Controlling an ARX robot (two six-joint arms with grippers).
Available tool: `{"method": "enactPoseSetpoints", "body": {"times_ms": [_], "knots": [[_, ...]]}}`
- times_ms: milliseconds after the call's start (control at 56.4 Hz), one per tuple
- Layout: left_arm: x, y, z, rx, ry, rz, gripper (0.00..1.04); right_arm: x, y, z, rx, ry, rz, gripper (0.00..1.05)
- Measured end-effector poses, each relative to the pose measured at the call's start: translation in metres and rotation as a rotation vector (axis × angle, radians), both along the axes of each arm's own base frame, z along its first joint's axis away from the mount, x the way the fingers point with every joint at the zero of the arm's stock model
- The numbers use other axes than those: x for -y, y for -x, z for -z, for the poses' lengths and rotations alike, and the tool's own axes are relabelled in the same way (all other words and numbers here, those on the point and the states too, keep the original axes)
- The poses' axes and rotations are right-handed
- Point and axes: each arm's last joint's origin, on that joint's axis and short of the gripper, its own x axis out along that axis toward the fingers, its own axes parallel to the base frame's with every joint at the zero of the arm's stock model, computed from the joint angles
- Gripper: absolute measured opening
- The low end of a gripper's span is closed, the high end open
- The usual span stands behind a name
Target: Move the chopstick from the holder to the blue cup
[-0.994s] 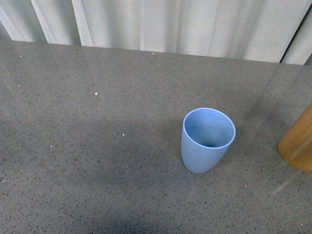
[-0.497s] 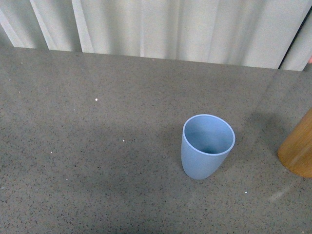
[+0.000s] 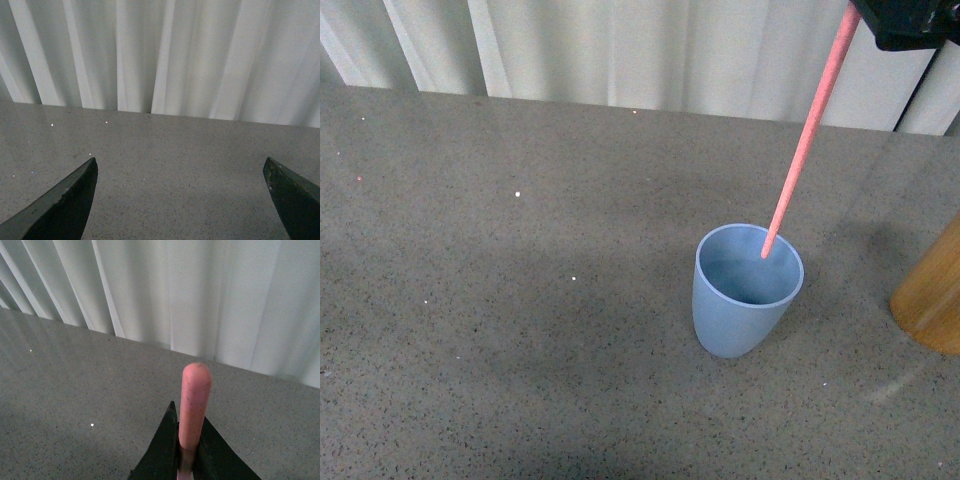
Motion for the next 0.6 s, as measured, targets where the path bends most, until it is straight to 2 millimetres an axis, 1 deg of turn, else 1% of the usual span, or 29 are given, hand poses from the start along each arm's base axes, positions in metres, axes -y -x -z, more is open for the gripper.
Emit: {"method": "enactPoseSetpoints", "body": {"times_ms": [177, 266, 355, 426, 603], "knots": [[0.0, 0.0, 0.0, 0.0, 0.0, 0.0, 0.98, -0.007, -0.005, 0.004, -0.005, 0.011, -0.011, 0.02], [0.0, 0.0, 0.0, 0.0, 0.0, 0.0, 0.98, -0.011, -0.008, 0.01, -0.009, 0.016, -0.012, 0.02], [0.0, 0.0, 0.0, 0.0, 0.0, 0.0, 0.98, -0.015, -0.011, 0.021, -0.019, 0.03, -0.014, 0.02], [0.0, 0.0, 0.0, 0.0, 0.0, 0.0, 0.98, -0.018, -0.012, 0.033, -0.041, 0.045, -0.014, 0.02], [0.0, 0.0, 0.0, 0.0, 0.0, 0.0, 0.98, -0.021, -0.011, 0.05, -0.082, 0.071, -0.007, 0.02]]}}
